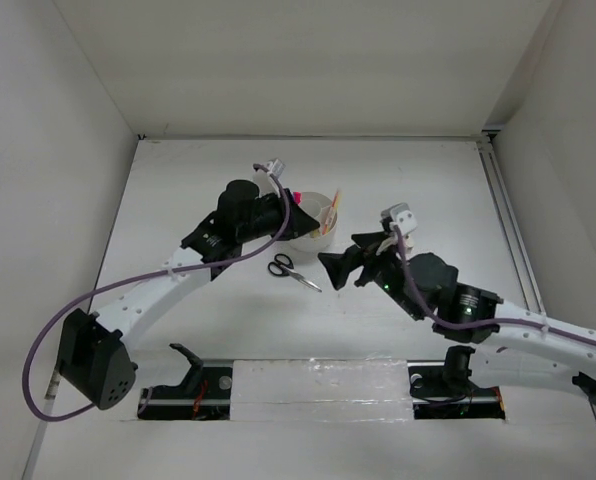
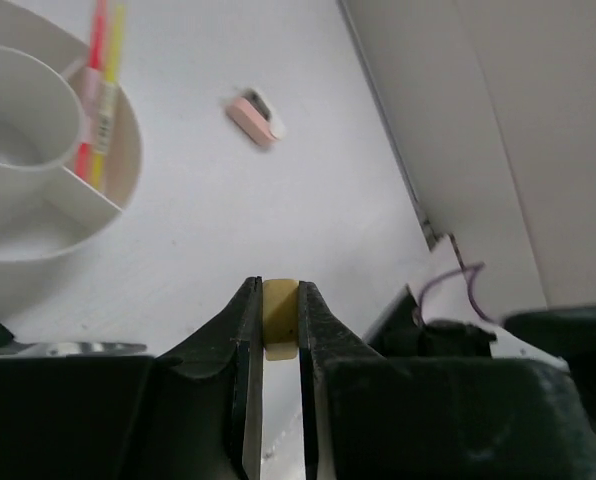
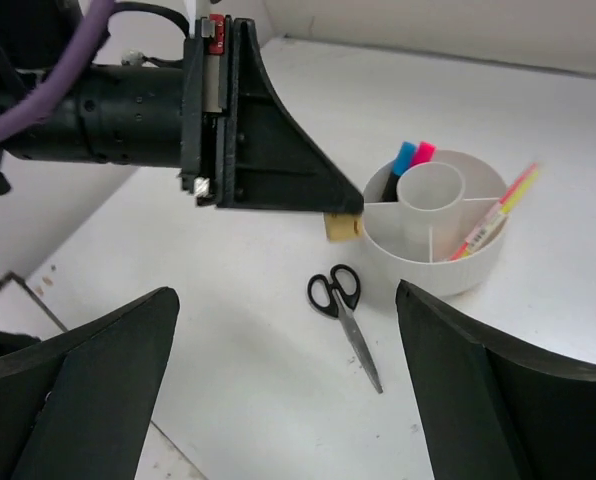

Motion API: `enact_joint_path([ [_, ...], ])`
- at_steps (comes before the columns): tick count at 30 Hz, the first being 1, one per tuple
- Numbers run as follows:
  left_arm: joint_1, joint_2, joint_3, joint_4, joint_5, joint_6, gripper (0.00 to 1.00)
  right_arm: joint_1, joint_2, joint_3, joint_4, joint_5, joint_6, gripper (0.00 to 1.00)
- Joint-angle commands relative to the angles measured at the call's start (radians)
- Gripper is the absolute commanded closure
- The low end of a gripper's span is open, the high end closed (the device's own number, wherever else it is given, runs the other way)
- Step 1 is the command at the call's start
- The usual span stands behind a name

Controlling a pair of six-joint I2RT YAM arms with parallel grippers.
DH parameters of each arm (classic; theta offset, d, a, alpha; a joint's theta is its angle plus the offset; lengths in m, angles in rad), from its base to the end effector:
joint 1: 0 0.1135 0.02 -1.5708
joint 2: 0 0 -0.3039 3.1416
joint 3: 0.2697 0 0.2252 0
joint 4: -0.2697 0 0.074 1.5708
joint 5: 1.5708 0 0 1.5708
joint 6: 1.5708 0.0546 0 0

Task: Sort the stationery into containers
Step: Place the stationery in the storage box.

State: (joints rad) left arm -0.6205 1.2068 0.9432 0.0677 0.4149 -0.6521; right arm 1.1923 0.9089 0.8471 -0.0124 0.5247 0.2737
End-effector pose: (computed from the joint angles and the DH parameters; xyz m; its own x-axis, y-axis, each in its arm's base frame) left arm 0.1976 -0.1683 0.3747 -0.6440 -0.2224 -0.7320 0.5825 0.4777 -0.6576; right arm 0.0899 0.1520 0.3907 -0.1939 0.1456 -0.9702 -0.5891 0.7735 0.2338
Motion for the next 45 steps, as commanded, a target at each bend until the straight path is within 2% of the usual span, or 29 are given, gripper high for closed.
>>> enact_joint_path([
  [1, 0.001, 0.080, 0.133, 0.015, -0.216, 0.011, 1.00, 0.003, -0.103, 0.004, -0.088, 0.112, 0.085, 0.04],
  [3, 0.001, 0.141, 0.193, -0.011, -0.293, 0.011, 1.00, 0.003, -0.158, 0.004, -0.150, 0.161, 0.119, 0.04],
  [5, 0.001, 0.249, 0.316, -0.041, -0.414, 0.023, 1.00, 0.003, -0.191, 0.004, -0.233, 0.193, 0.165, 0.03],
  [7, 0.001, 0.327, 0.426, -0.164, -0.496, -0.001, 1.00, 0.003, -0.232, 0.004, -0.283, 0.202, 0.211, 0.03],
  [12, -0.093, 0.569, 0.806, -0.408, -0.859, -0.116, 1.00, 0.003, -0.284, 0.004, -0.400, 0.253, 0.274, 0.03],
  [13, -0.093, 0.601, 0.857, -0.490, -0.881, -0.144, 1.00, 0.003, -0.285, 0.004, -0.400, 0.253, 0.286, 0.03],
  [22, -0.111, 0.845, 1.160, -0.735, -1.025, -0.372, 1.00, 0.003, -0.285, 0.013, -0.443, 0.244, 0.297, 0.03],
  [25, -0.111, 0.884, 1.187, -0.798, -1.050, -0.429, 1.00, 0.003, -0.285, 0.023, -0.443, 0.233, 0.297, 0.03],
  [28, -0.111, 0.884, 1.155, -0.787, -1.059, -0.461, 1.00, 0.003, -0.304, 0.023, -0.443, 0.212, 0.286, 0.02],
  [45, -0.120, 0.944, 1.106, -0.792, -1.018, -0.494, 1.00, 0.003, -0.367, -0.016, -0.452, 0.172, 0.286, 0.02],
])
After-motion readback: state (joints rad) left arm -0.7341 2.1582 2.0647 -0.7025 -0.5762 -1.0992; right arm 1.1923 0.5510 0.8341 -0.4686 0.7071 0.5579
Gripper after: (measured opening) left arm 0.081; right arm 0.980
